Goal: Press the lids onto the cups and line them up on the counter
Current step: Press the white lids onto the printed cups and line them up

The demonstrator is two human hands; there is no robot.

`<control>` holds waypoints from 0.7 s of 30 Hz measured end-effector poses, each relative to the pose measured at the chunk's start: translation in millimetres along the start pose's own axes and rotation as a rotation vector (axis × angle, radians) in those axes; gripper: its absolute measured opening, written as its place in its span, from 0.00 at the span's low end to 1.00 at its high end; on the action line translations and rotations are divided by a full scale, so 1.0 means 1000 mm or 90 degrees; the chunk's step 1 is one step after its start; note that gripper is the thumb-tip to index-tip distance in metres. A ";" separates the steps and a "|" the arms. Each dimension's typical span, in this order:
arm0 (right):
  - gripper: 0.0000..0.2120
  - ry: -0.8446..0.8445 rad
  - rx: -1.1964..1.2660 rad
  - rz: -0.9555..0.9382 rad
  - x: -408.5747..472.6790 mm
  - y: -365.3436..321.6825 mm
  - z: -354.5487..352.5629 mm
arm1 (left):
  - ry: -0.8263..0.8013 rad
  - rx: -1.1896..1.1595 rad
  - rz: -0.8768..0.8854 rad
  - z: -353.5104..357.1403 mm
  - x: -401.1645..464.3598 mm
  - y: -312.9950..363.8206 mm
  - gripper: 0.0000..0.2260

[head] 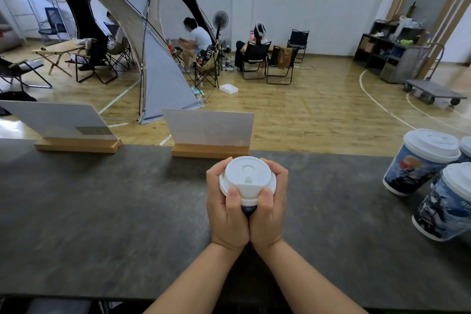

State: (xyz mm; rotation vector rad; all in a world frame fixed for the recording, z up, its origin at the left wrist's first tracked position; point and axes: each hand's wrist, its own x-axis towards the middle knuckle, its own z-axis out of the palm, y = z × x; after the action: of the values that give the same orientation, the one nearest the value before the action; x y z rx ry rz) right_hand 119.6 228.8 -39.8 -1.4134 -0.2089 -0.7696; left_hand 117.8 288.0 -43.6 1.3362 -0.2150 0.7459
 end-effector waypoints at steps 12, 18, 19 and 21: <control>0.18 0.065 -0.050 -0.001 -0.005 -0.012 0.011 | -0.041 0.000 -0.094 -0.007 0.004 0.018 0.17; 0.20 0.095 -0.017 -0.006 -0.020 -0.021 0.029 | -0.039 -0.034 -0.118 -0.025 0.006 0.029 0.18; 0.20 0.094 -0.007 -0.008 -0.023 -0.023 0.034 | -0.033 -0.033 -0.115 -0.032 0.006 0.030 0.18; 0.21 0.085 0.012 -0.016 -0.030 -0.026 0.045 | -0.021 -0.037 -0.111 -0.047 0.008 0.033 0.18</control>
State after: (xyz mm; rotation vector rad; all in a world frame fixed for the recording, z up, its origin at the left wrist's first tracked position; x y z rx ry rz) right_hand 95.9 282.4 -27.8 -1.3380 -0.1309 -0.8775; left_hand 91.1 336.4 -25.0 1.2941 -0.1440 0.5670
